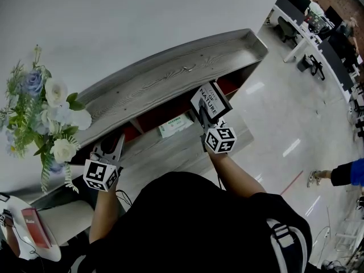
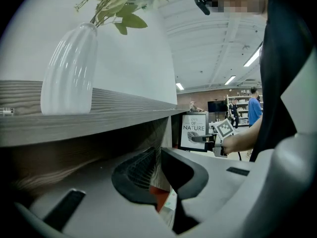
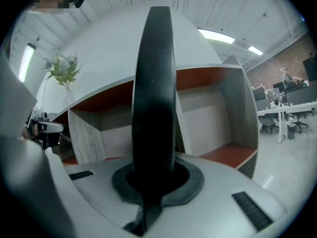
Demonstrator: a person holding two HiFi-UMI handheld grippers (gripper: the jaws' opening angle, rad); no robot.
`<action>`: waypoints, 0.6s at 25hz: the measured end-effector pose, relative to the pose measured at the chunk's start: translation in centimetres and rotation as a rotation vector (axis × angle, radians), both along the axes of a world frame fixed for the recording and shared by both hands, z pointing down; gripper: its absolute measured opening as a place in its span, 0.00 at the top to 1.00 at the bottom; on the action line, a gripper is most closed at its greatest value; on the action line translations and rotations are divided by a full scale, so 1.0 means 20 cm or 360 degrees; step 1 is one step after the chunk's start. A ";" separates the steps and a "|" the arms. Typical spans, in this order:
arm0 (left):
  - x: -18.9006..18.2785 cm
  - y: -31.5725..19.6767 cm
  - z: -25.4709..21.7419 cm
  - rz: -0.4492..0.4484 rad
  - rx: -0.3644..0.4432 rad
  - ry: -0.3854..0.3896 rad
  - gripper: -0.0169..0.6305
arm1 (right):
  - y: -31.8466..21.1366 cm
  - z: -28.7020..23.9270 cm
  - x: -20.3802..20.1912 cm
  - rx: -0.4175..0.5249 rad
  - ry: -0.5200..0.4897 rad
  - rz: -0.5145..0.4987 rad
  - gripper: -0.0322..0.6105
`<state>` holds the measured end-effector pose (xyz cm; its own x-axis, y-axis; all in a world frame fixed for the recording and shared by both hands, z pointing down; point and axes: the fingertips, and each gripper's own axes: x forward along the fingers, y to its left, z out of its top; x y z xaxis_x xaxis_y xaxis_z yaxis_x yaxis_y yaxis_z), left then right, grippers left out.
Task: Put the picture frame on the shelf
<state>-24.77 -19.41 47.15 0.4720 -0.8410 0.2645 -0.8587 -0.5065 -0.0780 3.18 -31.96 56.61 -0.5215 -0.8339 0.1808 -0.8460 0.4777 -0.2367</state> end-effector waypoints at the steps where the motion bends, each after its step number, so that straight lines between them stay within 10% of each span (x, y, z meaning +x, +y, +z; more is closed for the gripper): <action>1: 0.00 0.00 0.00 -0.0001 0.0004 0.0000 0.90 | -0.01 0.00 0.00 0.0003 0.0002 0.0001 0.91; 15: 0.00 -0.04 0.00 -0.0006 0.0000 -0.0005 0.90 | -0.11 0.00 -0.05 0.0009 0.0021 0.0028 0.91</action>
<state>-24.73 -20.22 47.11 0.4679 -0.8428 0.2661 -0.8605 -0.5031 -0.0805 2.13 -34.07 56.66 -0.5042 -0.8439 0.1833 -0.8574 0.4639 -0.2227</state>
